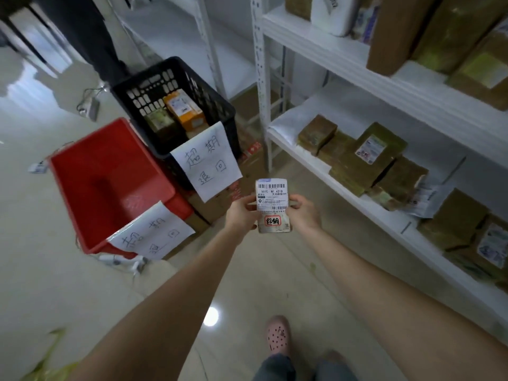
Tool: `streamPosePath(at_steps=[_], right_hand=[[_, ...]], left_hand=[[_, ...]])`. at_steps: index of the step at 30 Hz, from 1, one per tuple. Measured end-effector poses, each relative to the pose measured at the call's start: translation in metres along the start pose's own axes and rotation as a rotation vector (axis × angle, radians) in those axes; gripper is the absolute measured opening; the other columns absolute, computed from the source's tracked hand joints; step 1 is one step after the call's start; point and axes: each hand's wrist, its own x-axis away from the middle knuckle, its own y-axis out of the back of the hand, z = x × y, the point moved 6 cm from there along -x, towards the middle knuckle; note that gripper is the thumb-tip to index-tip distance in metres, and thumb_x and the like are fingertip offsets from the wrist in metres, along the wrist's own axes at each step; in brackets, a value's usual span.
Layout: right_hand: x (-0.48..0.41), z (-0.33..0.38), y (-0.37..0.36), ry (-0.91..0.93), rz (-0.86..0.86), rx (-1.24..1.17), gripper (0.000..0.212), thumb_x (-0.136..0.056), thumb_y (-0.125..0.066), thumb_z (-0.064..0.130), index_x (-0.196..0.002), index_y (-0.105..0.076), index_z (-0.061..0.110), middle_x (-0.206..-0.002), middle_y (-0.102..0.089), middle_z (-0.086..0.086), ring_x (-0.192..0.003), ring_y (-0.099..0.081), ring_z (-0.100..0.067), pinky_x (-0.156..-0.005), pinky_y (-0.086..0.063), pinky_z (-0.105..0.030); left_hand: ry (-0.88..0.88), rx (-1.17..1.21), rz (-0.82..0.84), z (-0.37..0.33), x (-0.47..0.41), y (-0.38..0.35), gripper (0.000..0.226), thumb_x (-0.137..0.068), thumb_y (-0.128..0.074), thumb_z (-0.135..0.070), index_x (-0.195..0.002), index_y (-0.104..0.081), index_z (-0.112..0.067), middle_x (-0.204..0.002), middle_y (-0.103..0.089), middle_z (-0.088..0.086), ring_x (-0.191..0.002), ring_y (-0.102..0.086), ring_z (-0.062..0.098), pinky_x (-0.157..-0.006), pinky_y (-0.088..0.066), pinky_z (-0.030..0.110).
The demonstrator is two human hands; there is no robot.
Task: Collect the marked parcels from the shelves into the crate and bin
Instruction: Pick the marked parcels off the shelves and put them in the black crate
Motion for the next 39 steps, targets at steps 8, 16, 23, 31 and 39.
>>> streamPosePath(at_steps=[8, 16, 23, 31, 39], right_hand=[[-0.033, 0.058, -0.073, 0.054, 0.131, 0.098, 0.033, -0.085, -0.058, 0.014, -0.115, -0.065, 0.027, -0.109, -0.070, 0.001, -0.091, -0.063, -0.016, -0.074, -0.045, -0.024], [-0.106, 0.145, -0.138, 0.165, 0.219, 0.108, 0.027, -0.088, -0.059, 0.016, -0.113, -0.066, 0.024, -0.110, -0.070, -0.001, -0.093, -0.065, -0.018, -0.079, -0.053, -0.031], [-0.177, 0.237, -0.178, 0.237, 0.305, 0.167, 0.028, -0.093, -0.056, 0.024, -0.120, -0.063, 0.027, -0.114, -0.068, 0.002, -0.092, -0.064, -0.016, -0.072, -0.051, -0.031], [-0.219, 0.313, -0.243, 0.272, 0.370, 0.215, 0.032, -0.093, -0.054, 0.018, -0.123, -0.061, 0.026, -0.117, -0.067, 0.002, -0.095, -0.064, -0.017, -0.082, -0.055, -0.038], [-0.278, 0.342, -0.308, 0.144, 0.373, 0.241, 0.031, -0.093, -0.056, 0.015, -0.123, -0.062, 0.019, -0.120, -0.065, -0.001, -0.088, -0.057, -0.013, -0.067, -0.049, -0.025]], left_hand=[[0.045, 0.080, -0.139, 0.015, -0.035, 0.075, 0.047, -0.082, -0.063, -0.001, -0.127, -0.061, -0.015, -0.103, -0.069, -0.002, -0.093, -0.067, 0.017, -0.074, -0.059, 0.036], [0.062, 0.166, -0.304, -0.015, -0.112, 0.147, 0.044, -0.087, -0.056, -0.001, -0.129, -0.059, -0.015, -0.109, -0.071, 0.003, -0.090, -0.070, 0.019, -0.073, -0.060, 0.037], [0.089, 0.203, -0.402, -0.061, -0.196, 0.203, 0.042, -0.091, -0.053, -0.005, -0.132, -0.055, -0.014, -0.116, -0.068, 0.004, -0.096, -0.069, 0.019, -0.080, -0.059, 0.041], [0.115, 0.292, -0.461, -0.084, -0.254, 0.270, 0.038, -0.091, -0.053, -0.006, -0.128, -0.058, -0.014, -0.108, -0.068, -0.001, -0.091, -0.069, 0.018, -0.079, -0.059, 0.041], [0.170, 0.258, -0.357, -0.072, -0.341, 0.307, 0.041, -0.092, -0.047, -0.013, -0.132, -0.055, -0.019, -0.116, -0.068, 0.003, -0.092, -0.069, 0.018, -0.062, -0.056, 0.029]])
